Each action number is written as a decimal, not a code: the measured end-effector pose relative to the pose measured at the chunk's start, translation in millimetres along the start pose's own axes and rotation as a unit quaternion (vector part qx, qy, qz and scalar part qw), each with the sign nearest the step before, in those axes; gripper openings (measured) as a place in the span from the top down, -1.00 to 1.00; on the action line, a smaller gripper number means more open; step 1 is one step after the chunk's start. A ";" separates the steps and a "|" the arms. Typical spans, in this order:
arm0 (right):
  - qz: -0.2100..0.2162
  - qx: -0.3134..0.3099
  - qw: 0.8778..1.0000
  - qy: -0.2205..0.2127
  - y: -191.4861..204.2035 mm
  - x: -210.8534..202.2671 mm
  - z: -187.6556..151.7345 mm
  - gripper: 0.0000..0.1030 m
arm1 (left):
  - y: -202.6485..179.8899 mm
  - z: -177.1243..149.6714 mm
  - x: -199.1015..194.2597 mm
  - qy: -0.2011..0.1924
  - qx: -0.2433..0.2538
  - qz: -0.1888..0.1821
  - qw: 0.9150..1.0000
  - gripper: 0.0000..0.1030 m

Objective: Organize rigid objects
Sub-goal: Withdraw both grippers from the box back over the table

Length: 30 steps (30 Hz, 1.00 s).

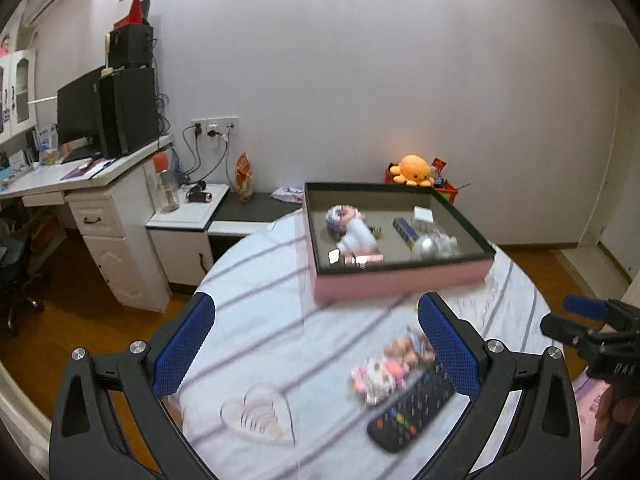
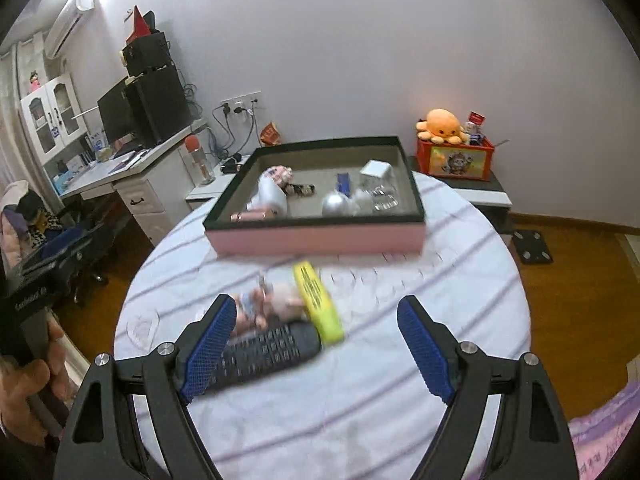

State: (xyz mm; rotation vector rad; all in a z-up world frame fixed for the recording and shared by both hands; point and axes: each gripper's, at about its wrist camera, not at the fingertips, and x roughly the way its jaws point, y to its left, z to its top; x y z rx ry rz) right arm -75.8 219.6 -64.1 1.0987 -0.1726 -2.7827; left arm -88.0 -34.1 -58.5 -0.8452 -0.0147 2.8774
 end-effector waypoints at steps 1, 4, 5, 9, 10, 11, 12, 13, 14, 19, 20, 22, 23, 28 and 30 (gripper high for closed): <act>-0.001 0.003 1.000 0.002 -0.9 -2.6 -5.5 -0.63 | -1.8 -4.9 -3.9 0.000 0.000 0.001 1.000 -0.99; 0.001 0.014 1.000 0.009 -3.2 -5.0 -18.7 -0.63 | -2.2 -20.4 -12.4 0.002 -0.007 -0.003 1.000 -0.99; 0.002 0.018 1.000 0.012 -4.0 -4.1 -21.1 -0.63 | -2.5 -24.3 -13.6 0.005 -0.009 -0.004 1.000 -0.99; 0.007 0.021 1.000 0.014 -2.5 -3.7 -25.6 -0.63 | -3.9 -34.7 -16.4 0.015 -0.015 -0.007 1.000 -0.99; 0.009 0.020 1.000 0.013 -1.9 -4.2 -26.0 -0.63 | -4.4 -35.5 -17.0 0.015 -0.013 -0.006 1.000 -0.99; 0.012 0.020 1.000 0.013 -1.0 -4.0 -25.5 -0.63 | -4.7 -37.2 -19.0 0.015 -0.011 -0.004 1.000 -0.99; 0.013 0.020 1.000 0.013 0.3 -4.7 -26.4 -0.63 | -5.2 -37.3 -19.7 0.014 -0.010 -0.001 1.000 -0.99; 0.014 0.017 1.000 0.012 1.9 -4.7 -25.9 -0.63 | -5.6 -37.3 -20.3 0.014 -0.009 -0.001 1.000 -0.99; 0.015 0.015 1.000 0.011 2.5 -5.3 -26.0 -0.63 | -5.1 -37.1 -21.4 0.013 -0.009 -0.002 1.000 -0.99; 0.022 0.011 1.000 0.008 8.9 -6.6 -25.5 -0.63 | -6.4 -34.7 -24.2 0.010 -0.008 0.000 1.000 -0.99; 0.023 0.010 1.000 0.009 10.9 -6.7 -25.6 -0.63 | -6.4 -34.8 -24.6 0.009 -0.007 0.000 1.000 -0.99; 0.024 0.007 1.000 0.009 13.9 -6.7 -25.7 -0.63 | -7.8 -34.3 -23.4 0.011 -0.005 0.001 1.000 -0.99; 0.025 0.005 1.000 0.009 15.0 -6.5 -25.7 -0.63 | -8.2 -34.3 -22.8 0.011 -0.004 0.003 1.000 -0.99; 0.026 0.003 1.000 0.010 16.6 -5.7 -24.0 -0.63 | -8.3 -35.2 -21.5 0.015 -0.003 0.002 1.000 -0.99; 0.025 0.002 1.000 0.009 16.2 -5.9 -23.5 -0.63 | -8.7 -35.0 -20.9 0.016 -0.003 0.001 1.000 -0.99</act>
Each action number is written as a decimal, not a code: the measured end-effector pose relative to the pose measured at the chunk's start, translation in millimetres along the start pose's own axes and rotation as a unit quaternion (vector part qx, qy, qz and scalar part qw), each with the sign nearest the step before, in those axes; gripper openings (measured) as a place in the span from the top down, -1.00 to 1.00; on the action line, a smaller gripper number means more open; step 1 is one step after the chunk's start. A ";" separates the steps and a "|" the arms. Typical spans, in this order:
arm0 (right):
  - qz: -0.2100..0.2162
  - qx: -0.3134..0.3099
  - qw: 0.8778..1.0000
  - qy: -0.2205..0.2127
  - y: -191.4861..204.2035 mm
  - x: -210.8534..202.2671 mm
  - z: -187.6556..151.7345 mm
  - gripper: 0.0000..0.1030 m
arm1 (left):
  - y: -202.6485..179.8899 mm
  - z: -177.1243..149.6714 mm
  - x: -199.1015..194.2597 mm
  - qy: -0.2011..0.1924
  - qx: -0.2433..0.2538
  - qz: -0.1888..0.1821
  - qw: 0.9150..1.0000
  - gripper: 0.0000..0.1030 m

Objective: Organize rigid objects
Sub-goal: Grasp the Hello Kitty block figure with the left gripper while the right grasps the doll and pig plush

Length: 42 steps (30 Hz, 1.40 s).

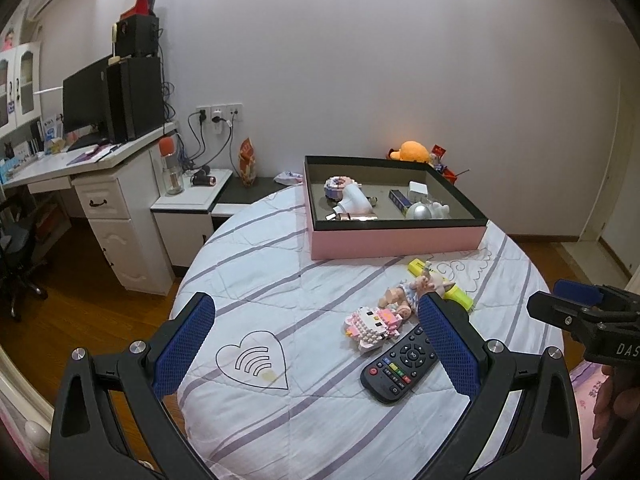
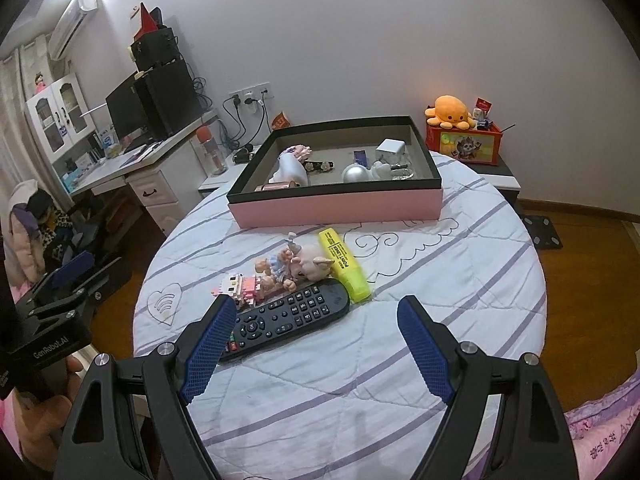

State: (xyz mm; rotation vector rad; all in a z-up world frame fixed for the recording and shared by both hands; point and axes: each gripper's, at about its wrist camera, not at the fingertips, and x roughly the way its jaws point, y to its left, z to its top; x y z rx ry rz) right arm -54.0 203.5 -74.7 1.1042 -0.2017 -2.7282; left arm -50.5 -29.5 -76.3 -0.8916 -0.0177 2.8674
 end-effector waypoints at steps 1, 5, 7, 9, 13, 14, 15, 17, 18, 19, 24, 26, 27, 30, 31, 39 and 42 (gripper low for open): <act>0.001 0.000 1.000 0.000 -0.3 -0.2 0.2 -0.63 | -0.4 0.0 0.1 -0.001 0.000 0.000 1.000 -0.99; -0.001 -0.001 1.000 0.002 -1.0 0.5 0.0 -0.63 | -2.7 -1.0 2.1 0.000 0.006 -0.002 1.000 -0.99; -0.002 0.001 1.000 0.004 -2.4 2.4 -0.3 -0.63 | -4.4 -2.9 5.3 0.002 0.012 -0.003 1.000 -0.99; -0.002 0.002 1.000 0.007 -3.1 4.9 -0.4 -0.63 | -7.3 -4.6 10.2 0.008 0.019 -0.005 1.000 -0.99; -0.003 -0.001 1.000 0.015 -3.3 13.8 1.2 -0.63 | -14.0 -10.3 27.9 0.031 0.037 -0.022 0.999 -0.99; -0.003 -0.002 1.000 0.017 -2.9 16.6 2.3 -0.63 | -16.5 -11.9 33.6 0.037 0.043 -0.030 0.998 -0.99; -0.003 -0.004 1.000 0.019 -2.3 19.6 3.7 -0.63 | -19.1 -13.4 39.4 0.041 0.047 -0.037 0.997 -0.99; -0.003 -0.008 1.000 0.023 -1.7 25.8 6.6 -0.63 | -24.3 -16.1 51.7 0.053 0.055 -0.044 0.996 -0.99; -0.003 -0.010 1.000 0.025 -1.3 29.7 8.8 -0.63 | -27.3 -17.5 60.3 0.062 0.059 -0.047 0.995 -0.99; -0.003 -0.011 1.000 0.027 -1.1 32.5 10.6 -0.63 | -29.5 -18.2 67.1 0.067 0.060 -0.050 0.995 -0.99; -0.006 -0.009 0.999 0.032 -4.5 43.4 15.2 -0.63 | -35.4 -21.2 105.9 0.109 0.056 -0.057 0.991 -0.99; -0.006 -0.007 0.999 0.036 -6.1 47.5 16.4 -0.63 | -36.9 -24.1 125.2 0.138 0.055 -0.057 0.987 -0.99; -0.008 -0.008 0.999 0.039 -6.8 49.7 17.0 -0.63 | -36.9 -25.6 131.6 0.147 0.053 -0.057 0.986 -0.99; -0.011 -0.011 0.999 0.045 -8.1 56.9 18.3 -0.63 | -33.6 -29.4 145.1 0.164 0.041 -0.067 0.983 -0.94; -0.011 -0.011 0.999 0.048 -8.6 60.2 18.7 -0.63 | -30.7 -29.4 147.8 0.168 0.035 -0.069 0.983 -0.87; -0.004 -0.036 0.997 0.071 2.9 93.6 21.8 -0.63 | -17.4 -30.5 144.5 0.156 0.038 -0.070 0.984 -0.21; -0.002 -0.049 0.996 0.080 11.4 106.4 21.6 -0.63 | -7.2 -27.6 145.1 0.155 0.029 -0.076 0.985 0.03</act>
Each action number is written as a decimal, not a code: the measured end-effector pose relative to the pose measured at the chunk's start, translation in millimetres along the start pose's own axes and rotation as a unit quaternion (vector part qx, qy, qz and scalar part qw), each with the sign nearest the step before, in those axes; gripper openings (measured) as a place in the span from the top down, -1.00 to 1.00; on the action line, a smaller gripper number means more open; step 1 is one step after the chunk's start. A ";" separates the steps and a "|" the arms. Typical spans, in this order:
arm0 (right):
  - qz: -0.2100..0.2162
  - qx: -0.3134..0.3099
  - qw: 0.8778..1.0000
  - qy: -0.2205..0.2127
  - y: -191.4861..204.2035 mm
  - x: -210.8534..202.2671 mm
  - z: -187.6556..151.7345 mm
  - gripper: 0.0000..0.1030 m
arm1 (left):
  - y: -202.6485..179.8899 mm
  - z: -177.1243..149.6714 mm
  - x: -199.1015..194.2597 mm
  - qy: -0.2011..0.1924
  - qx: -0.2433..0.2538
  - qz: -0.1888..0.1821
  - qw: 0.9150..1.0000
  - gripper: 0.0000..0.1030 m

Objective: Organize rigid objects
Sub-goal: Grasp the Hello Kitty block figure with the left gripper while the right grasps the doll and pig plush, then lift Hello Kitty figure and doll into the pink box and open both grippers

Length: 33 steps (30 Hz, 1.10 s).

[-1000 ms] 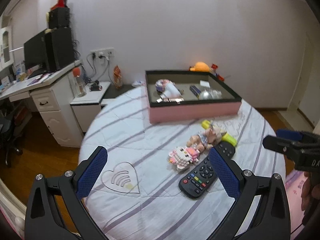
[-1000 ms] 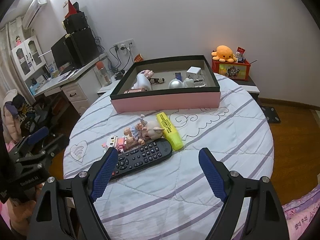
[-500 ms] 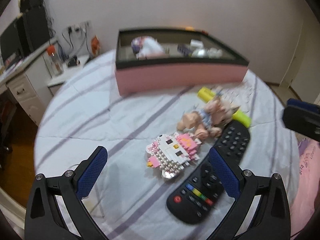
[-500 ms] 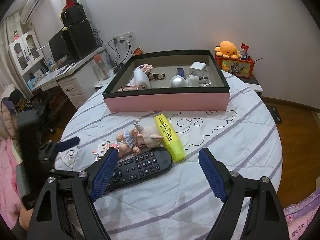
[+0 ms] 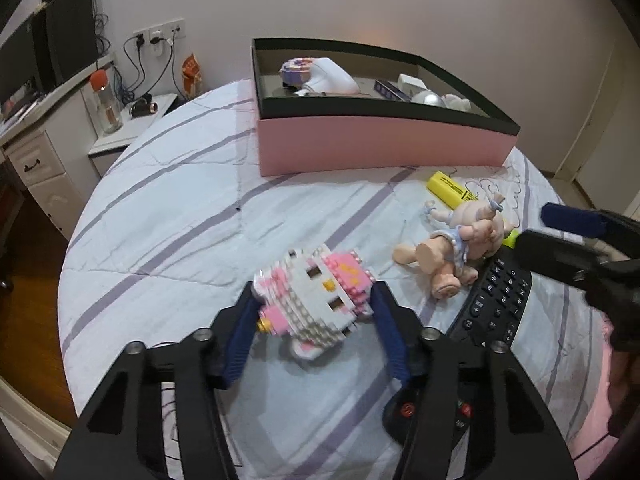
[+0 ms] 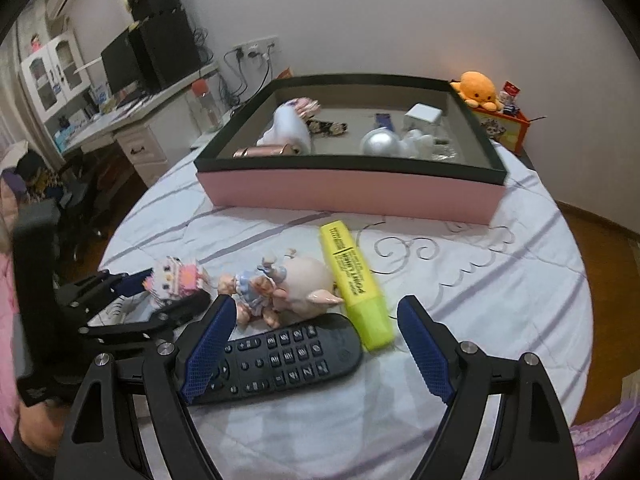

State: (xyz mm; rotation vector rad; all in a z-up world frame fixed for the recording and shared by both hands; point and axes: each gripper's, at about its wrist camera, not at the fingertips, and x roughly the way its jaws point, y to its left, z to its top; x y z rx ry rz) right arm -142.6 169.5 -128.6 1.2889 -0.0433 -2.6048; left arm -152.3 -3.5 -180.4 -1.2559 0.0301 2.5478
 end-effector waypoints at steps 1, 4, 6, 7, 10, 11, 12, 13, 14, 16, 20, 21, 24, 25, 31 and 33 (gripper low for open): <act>0.004 -0.005 1.000 0.003 3.7 5.2 1.4 -0.63 | 3.3 0.7 -0.7 -0.002 -0.004 0.000 1.000 0.03; 0.010 -0.017 1.000 0.011 12.4 15.9 3.4 -0.63 | 9.6 1.4 -2.0 -0.005 -0.012 -0.005 1.000 0.03; 0.010 -0.023 1.000 0.015 17.6 22.6 4.4 -0.63 | 11.2 1.6 -2.2 -0.006 -0.014 -0.005 1.000 0.03; 0.008 -0.027 0.999 0.017 20.3 26.3 4.5 -0.63 | 11.8 1.9 -2.7 -0.007 -0.015 -0.007 1.000 0.03; 0.003 -0.034 0.999 0.019 24.5 32.8 3.3 -0.62 | 13.3 2.5 -1.8 -0.008 -0.015 -0.007 1.000 0.03; 0.004 -0.034 0.999 0.018 25.0 33.6 3.1 -0.60 | 14.4 3.3 -0.9 -0.008 -0.016 -0.008 1.000 0.03; 0.003 -0.038 0.999 0.017 26.2 34.5 2.7 -0.58 | 15.3 4.0 -0.6 -0.008 -0.017 -0.009 1.000 0.03; 0.000 -0.044 0.999 0.020 28.4 36.3 1.9 -0.54 | 15.6 4.5 -0.1 -0.006 -0.017 -0.009 1.000 0.03; -0.004 -0.049 0.999 0.023 30.1 38.7 1.5 -0.42 | 15.1 5.4 1.3 -0.004 -0.014 -0.008 1.000 0.03; 0.000 -0.050 0.998 0.025 31.1 41.3 0.0 -0.42 | 13.7 6.3 2.9 -0.002 -0.008 -0.004 1.000 0.02; 0.004 -0.039 0.999 0.019 27.4 40.4 1.0 -0.28 | 12.7 8.8 6.2 0.000 -0.005 -0.008 1.000 0.00; 0.008 -0.036 0.999 0.020 26.1 40.3 1.8 -0.28 | 12.8 9.3 6.5 0.000 -0.007 -0.011 1.000 0.00; 0.014 -0.035 0.999 0.022 24.0 41.4 3.6 -0.28 | 16.8 8.6 4.9 -0.004 -0.017 -0.020 1.000 0.03; 0.015 -0.034 0.999 0.022 23.5 40.9 3.3 -0.28 | 19.5 8.2 3.6 -0.007 -0.023 -0.024 0.999 0.03; 0.024 -0.025 0.999 0.020 22.2 36.6 2.1 -0.28 | 24.0 7.0 -1.0 -0.016 -0.033 -0.020 0.999 0.03; 0.027 -0.022 0.999 0.019 21.4 36.3 2.4 -0.28 | 26.0 6.9 -3.6 -0.020 -0.035 -0.018 0.999 0.03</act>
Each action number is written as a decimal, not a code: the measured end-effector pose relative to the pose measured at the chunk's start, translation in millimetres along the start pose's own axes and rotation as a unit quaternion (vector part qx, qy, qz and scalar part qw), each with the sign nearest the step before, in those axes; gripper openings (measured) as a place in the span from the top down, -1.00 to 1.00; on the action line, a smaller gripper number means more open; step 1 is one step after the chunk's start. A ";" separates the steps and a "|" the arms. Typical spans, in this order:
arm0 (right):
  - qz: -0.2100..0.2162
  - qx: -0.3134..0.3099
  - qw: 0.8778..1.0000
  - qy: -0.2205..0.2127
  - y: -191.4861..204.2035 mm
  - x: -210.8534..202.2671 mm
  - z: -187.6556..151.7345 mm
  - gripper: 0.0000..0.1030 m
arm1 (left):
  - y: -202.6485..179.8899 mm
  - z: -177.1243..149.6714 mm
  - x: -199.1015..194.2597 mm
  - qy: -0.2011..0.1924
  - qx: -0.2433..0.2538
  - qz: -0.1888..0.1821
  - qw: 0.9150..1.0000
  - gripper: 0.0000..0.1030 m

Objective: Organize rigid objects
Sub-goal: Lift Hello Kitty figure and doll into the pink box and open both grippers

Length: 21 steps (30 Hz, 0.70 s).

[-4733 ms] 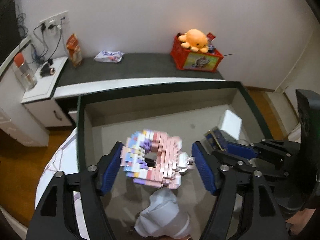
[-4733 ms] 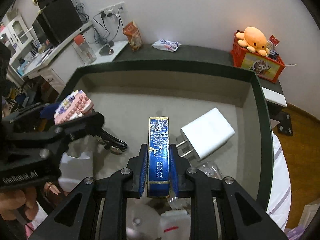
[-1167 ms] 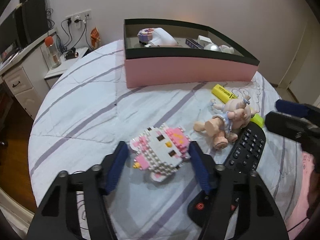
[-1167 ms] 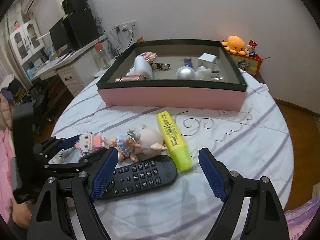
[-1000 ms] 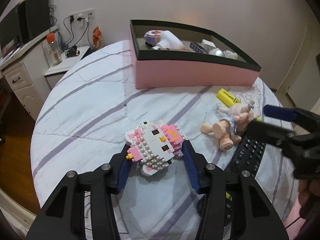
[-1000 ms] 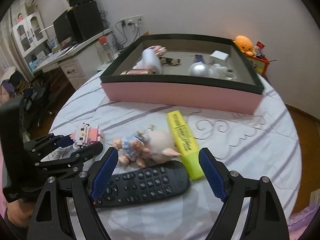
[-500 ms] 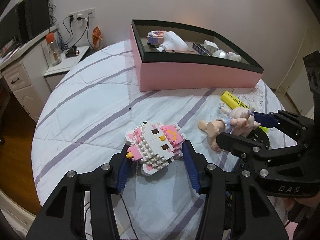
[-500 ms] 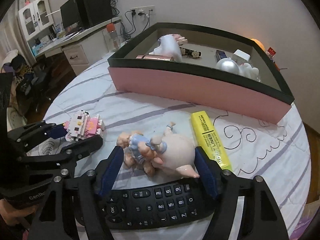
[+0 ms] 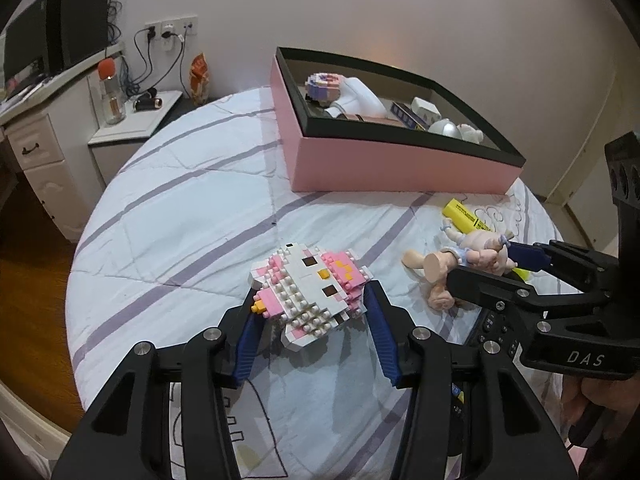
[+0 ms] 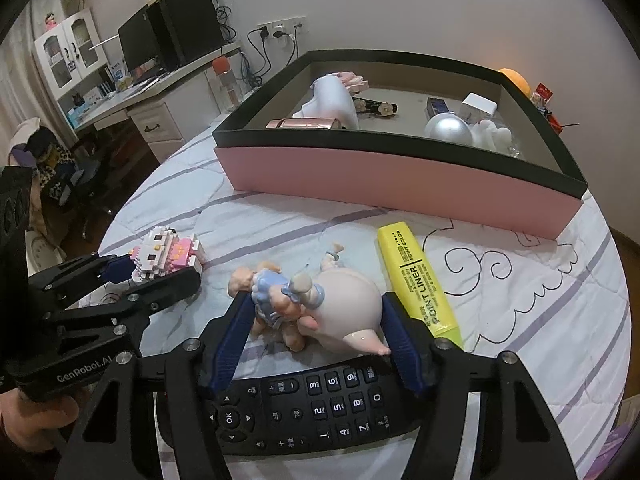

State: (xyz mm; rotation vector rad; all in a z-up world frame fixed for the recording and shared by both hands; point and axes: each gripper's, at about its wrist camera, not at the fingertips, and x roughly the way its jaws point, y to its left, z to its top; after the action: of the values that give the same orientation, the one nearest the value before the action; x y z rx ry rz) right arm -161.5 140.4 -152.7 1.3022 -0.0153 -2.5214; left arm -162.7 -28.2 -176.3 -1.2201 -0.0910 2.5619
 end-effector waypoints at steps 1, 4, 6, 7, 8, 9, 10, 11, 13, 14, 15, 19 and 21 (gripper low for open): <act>0.001 0.002 1.000 -0.001 -0.4 -0.9 0.0 -0.28 | 0.3 0.3 -1.3 -0.001 0.000 0.001 1.000 0.03; 0.004 0.004 1.000 -0.005 -0.6 -5.3 0.2 -0.28 | 2.1 1.5 -7.3 -0.009 -0.001 0.004 1.000 0.03; 0.005 0.005 1.000 -0.008 -1.0 -8.4 0.7 -0.28 | 2.7 2.5 -12.6 -0.014 0.002 0.008 1.000 0.03; 0.004 0.004 1.000 -0.010 -0.9 -10.3 1.1 -0.28 | 3.2 3.4 -15.3 -0.016 0.002 0.008 1.000 0.03; 0.005 0.005 1.000 -0.012 -1.2 -12.2 1.5 -0.28 | 3.3 4.5 -17.6 -0.019 0.002 0.009 1.000 0.03; 0.008 0.006 1.000 -0.014 -1.0 -14.9 1.9 -0.28 | 3.5 5.6 -20.8 -0.022 0.002 0.010 1.000 0.03; 0.008 0.006 1.000 -0.018 -0.6 -18.1 3.0 -0.28 | 3.4 7.6 -24.8 -0.025 0.003 0.009 1.000 0.03; 0.007 0.004 1.000 -0.020 -0.1 -20.6 3.9 -0.28 | 3.4 9.1 -27.6 -0.028 0.003 0.010 1.000 0.03; 0.012 0.005 0.999 -0.030 0.8 -29.2 7.9 -0.28 | 1.6 14.1 -34.7 -0.036 0.006 0.009 0.999 0.03; 0.014 0.004 0.999 -0.033 0.7 -32.1 9.0 -0.28 | 0.7 16.6 -37.9 -0.039 0.008 0.008 0.999 0.03; 0.015 0.003 0.999 -0.038 1.4 -36.8 11.2 -0.28 | -1.0 20.9 -42.8 -0.045 0.010 0.006 0.999 0.03; 0.023 0.001 0.998 -0.062 1.6 -55.7 21.5 -0.28 | -7.8 35.4 -54.4 -0.059 0.022 0.001 0.998 0.03; 0.023 0.001 0.997 -0.071 -1.7 -62.7 28.1 -0.28 | -12.1 44.7 -57.5 -0.066 0.030 0.000 0.997 0.03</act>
State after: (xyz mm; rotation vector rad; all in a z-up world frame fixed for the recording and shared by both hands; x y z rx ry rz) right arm -150.3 155.4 -86.5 1.1074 -0.0764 -2.5702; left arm -159.9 -30.5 -102.5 -1.0297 -0.0427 2.6227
